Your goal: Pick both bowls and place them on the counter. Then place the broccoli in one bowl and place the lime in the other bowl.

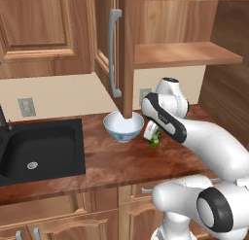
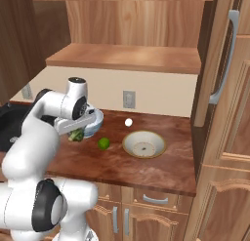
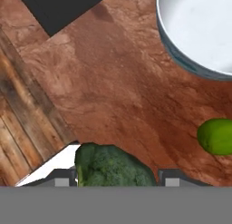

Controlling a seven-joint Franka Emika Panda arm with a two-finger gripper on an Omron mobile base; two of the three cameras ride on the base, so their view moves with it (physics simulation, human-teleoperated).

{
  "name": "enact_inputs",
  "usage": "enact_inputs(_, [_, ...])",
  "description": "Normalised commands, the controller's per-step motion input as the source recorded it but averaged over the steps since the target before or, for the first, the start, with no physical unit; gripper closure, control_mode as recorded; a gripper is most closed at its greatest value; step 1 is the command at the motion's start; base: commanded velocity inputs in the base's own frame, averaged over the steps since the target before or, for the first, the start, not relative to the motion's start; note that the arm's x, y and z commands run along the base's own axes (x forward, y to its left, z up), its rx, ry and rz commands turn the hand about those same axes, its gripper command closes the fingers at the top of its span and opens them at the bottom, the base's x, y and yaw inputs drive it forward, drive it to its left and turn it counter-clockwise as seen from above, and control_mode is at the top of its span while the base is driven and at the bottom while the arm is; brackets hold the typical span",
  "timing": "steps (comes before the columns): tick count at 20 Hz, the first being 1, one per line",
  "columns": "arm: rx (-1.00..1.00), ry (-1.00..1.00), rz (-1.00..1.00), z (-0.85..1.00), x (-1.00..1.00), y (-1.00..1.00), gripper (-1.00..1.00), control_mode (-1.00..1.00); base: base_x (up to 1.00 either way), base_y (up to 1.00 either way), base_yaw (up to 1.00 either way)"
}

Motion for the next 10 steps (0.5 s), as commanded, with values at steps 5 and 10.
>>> enact_inputs(5, [0.02, -0.01, 0.0, 0.25, 0.21, -0.01, 1.0, -1.0, 0.0, 0.0, 0.0])
enact_inputs(10, [0.07, -0.16, 0.0, 0.02, 0.31, 0.12, 1.0, -1.0, 0.0, 0.0, 0.0])
